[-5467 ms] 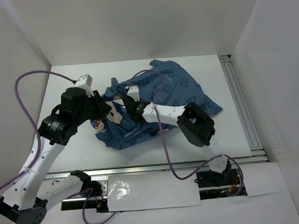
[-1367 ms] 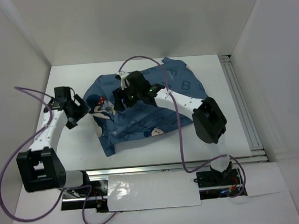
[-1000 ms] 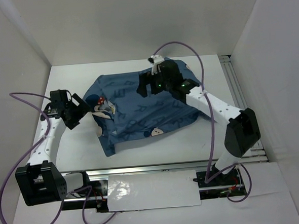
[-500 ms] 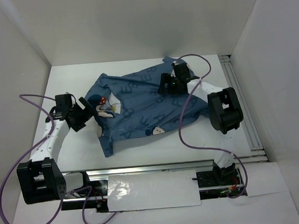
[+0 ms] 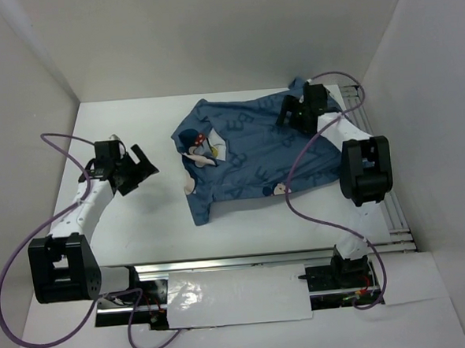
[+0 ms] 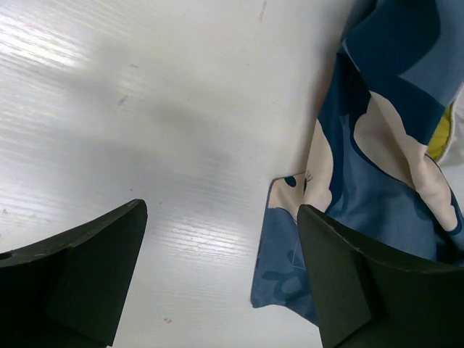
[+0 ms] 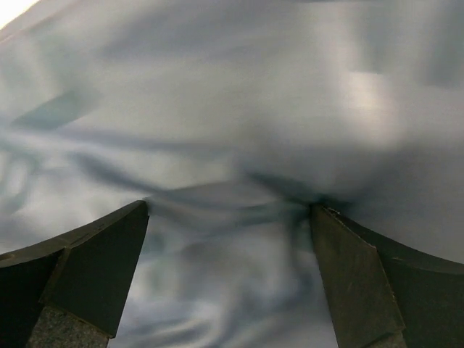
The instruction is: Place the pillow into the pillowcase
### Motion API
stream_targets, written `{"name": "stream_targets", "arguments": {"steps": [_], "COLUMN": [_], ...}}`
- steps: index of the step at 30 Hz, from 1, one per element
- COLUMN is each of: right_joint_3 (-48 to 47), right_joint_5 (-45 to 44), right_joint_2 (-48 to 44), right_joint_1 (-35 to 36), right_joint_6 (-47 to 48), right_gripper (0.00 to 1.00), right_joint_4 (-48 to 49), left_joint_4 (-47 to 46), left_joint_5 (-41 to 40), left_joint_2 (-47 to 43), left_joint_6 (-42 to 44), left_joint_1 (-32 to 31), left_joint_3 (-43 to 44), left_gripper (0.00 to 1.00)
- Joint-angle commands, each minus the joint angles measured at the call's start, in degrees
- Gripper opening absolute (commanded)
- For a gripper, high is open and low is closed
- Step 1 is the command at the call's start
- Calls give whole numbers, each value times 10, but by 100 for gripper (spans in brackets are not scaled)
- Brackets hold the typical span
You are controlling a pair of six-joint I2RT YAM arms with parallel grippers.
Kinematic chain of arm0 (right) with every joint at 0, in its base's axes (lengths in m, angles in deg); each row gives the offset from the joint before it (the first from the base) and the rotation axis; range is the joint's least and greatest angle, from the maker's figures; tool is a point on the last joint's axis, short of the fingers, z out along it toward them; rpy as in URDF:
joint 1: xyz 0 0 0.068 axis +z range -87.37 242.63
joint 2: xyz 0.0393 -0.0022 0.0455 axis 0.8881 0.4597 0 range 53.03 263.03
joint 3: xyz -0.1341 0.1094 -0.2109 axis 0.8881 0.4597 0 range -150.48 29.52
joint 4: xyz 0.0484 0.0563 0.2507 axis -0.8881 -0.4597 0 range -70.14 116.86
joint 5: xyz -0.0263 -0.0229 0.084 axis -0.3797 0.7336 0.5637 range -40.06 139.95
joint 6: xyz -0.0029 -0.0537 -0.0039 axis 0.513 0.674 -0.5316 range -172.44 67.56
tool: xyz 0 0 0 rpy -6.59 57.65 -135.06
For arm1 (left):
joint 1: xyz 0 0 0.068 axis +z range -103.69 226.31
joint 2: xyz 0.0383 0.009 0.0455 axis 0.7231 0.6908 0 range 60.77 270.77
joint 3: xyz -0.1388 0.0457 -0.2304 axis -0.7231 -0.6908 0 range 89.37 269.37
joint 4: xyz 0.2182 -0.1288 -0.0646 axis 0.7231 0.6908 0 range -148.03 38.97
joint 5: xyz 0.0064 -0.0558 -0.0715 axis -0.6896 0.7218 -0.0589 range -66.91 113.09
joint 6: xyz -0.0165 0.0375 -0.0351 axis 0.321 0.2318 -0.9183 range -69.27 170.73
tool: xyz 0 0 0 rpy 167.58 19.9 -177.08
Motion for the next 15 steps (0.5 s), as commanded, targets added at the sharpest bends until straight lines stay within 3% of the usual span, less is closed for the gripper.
{"name": "stream_targets", "arguments": {"steps": [1, 4, 7, 12, 14, 15], "right_joint_3": [-26, 18, 23, 56, 91, 100], "right_joint_5": [1, 25, 31, 8, 8, 8], "right_joint_2": [-51, -90, -97, -116, -123, -123], "right_joint_1": [58, 64, 64, 64, 64, 59], "right_joint_6": [49, 42, 42, 55, 49, 43], "right_gripper": [100, 100, 100, 100, 100, 100], "right_joint_4": [-24, 24, 4, -9, -3, 4], "left_joint_4": [-30, -101, -175, -239, -244, -244], "left_joint_5": [23, 23, 39, 19, 19, -4], "left_joint_2": [17, 53, 90, 180, 211, 244], "left_joint_6": [20, 20, 20, -3, -8, -8], "left_joint_1": [-21, -83, -106, -149, -154, -162], "left_joint_3": [-9, -46, -46, 15, 36, 62], "left_gripper": [97, 97, 95, 90, 85, 77]}}
